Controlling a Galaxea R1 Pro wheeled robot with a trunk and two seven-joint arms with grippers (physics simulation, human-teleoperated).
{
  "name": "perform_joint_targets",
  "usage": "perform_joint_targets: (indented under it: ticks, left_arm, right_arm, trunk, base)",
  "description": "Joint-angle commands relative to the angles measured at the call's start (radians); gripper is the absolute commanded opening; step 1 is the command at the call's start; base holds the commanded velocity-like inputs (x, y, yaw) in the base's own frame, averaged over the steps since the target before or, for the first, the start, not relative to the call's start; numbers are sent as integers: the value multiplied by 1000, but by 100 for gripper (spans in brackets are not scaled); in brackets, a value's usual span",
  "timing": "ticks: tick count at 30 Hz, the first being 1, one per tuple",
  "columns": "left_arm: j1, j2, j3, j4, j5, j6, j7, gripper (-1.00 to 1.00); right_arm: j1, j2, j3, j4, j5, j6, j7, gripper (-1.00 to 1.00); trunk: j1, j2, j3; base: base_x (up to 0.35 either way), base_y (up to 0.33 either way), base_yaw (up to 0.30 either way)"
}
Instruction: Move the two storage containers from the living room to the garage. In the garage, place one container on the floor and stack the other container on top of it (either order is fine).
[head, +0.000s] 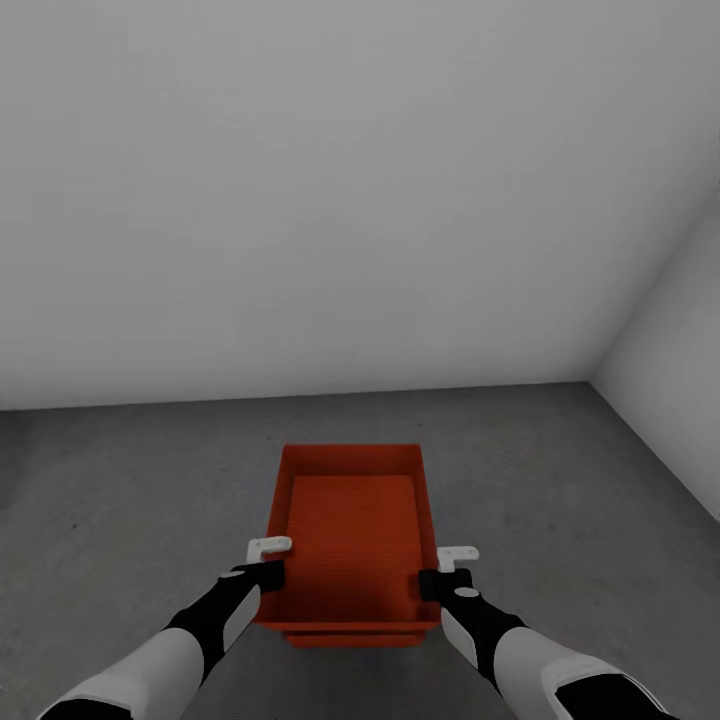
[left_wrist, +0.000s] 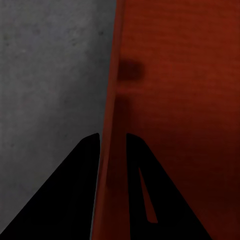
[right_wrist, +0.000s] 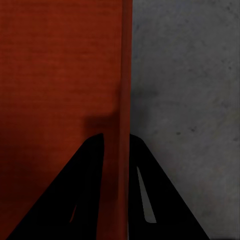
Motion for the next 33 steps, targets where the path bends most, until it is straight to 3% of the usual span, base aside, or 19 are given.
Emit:
perform_joint_targets:
  ticks: [1,33]
  left_arm:
    - [-1,0,17,-46,-14,1,96,-100]
    - [-1,-5,17,-38,-11,1,96,-100]
  right_arm:
    - [0,0,4,5,-17,-5,-6,-100]
    - [0,0,4,5,-17,-5,-6,-100]
  trunk:
    - [0,0,-1]
    - [0,0,-1]
  base:
    - [-42,0,0]
    - [-3,0,0]
